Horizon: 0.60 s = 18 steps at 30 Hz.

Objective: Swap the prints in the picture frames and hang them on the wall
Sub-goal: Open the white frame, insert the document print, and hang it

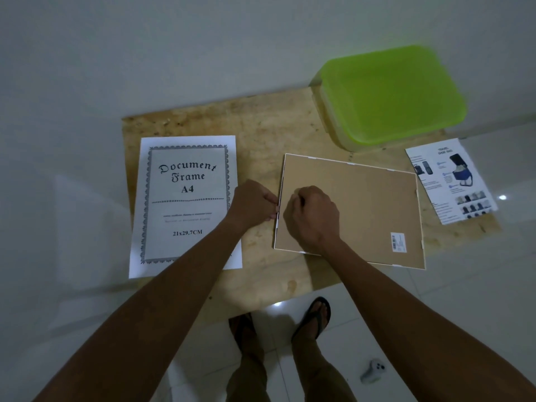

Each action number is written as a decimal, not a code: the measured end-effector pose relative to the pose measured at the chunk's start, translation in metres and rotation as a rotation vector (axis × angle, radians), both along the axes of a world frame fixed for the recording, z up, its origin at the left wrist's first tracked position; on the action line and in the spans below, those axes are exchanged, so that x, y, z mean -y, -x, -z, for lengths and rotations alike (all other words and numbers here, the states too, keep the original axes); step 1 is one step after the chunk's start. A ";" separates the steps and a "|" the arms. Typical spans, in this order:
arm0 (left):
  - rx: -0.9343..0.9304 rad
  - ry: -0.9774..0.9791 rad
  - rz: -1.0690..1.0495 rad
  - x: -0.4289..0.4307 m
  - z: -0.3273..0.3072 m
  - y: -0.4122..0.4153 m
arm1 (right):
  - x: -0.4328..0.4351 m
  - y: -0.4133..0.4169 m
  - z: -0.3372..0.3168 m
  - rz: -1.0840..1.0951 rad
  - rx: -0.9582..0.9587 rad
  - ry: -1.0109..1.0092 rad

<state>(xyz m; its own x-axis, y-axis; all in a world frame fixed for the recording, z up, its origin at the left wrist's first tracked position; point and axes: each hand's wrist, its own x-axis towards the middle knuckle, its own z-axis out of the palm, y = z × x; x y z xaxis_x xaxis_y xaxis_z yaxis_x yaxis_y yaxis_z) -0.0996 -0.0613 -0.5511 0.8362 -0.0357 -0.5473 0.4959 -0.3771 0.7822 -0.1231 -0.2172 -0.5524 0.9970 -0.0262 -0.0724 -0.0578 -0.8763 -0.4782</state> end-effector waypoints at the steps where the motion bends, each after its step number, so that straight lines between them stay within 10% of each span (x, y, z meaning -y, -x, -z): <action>1: 0.013 -0.026 0.007 0.001 0.000 0.000 | 0.000 0.000 0.000 0.004 0.004 -0.001; 18: 0.098 -0.157 0.014 0.000 -0.005 0.040 | 0.023 -0.032 -0.022 -0.061 -0.166 -0.168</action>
<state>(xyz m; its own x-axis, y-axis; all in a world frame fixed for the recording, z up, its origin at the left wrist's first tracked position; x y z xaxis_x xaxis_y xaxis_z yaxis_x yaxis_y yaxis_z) -0.1393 -0.0612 -0.5457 0.8859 0.0318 -0.4628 0.4139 -0.5043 0.7578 -0.0913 -0.2405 -0.5301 0.9705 0.0600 -0.2336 -0.0970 -0.7896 -0.6059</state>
